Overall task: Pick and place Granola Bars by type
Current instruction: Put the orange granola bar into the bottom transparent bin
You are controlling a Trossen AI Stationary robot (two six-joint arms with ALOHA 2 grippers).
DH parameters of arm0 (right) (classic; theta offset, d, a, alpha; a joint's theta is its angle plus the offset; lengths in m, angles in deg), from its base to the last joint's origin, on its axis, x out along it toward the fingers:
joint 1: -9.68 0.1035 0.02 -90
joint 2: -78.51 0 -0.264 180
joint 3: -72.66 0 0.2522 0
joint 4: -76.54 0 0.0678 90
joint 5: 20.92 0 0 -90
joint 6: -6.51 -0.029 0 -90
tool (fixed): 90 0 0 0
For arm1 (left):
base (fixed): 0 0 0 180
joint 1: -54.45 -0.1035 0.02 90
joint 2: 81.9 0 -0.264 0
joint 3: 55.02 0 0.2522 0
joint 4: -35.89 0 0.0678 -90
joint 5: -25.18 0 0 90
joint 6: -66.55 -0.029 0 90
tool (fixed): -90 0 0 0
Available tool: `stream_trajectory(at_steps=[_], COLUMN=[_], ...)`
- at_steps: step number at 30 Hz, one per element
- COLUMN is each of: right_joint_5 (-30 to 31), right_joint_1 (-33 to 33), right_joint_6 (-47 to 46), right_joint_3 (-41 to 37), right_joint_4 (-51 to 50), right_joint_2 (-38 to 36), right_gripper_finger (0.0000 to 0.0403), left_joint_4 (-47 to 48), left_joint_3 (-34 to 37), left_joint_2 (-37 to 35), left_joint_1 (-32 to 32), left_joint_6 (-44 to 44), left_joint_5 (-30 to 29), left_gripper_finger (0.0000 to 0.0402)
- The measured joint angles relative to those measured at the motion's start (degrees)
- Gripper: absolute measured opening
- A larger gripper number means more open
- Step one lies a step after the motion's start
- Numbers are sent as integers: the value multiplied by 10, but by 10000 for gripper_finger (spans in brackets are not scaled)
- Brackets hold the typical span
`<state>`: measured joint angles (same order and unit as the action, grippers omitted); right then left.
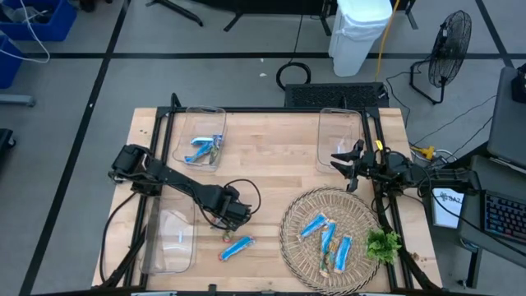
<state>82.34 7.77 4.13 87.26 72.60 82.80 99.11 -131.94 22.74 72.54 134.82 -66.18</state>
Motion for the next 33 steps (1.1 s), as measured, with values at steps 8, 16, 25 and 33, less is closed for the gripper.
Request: stream_trajectory(at_steps=[8, 16, 25, 33], right_joint_5=[0, 0, 1, 1], right_joint_1=[0, 0, 0, 0], right_joint_6=[0, 0, 0, 0], right_joint_3=[0, 0, 0, 0], right_joint_4=[0, 0, -12, -16], right_joint_2=[0, 0, 1, 2], right_gripper_finger=[114, 114, 114, 114], left_joint_4=[3, 15, 18, 11], left_joint_3=[1, -28, -57, -21], left_joint_2=[-4, -11, -125, -264], left_joint_1=[0, 3, 65, 184], left_joint_6=[-28, -104, -228, -217], left_joint_5=[-2, -79, -336, -513], left_gripper_finger=[40, 22, 18, 16])
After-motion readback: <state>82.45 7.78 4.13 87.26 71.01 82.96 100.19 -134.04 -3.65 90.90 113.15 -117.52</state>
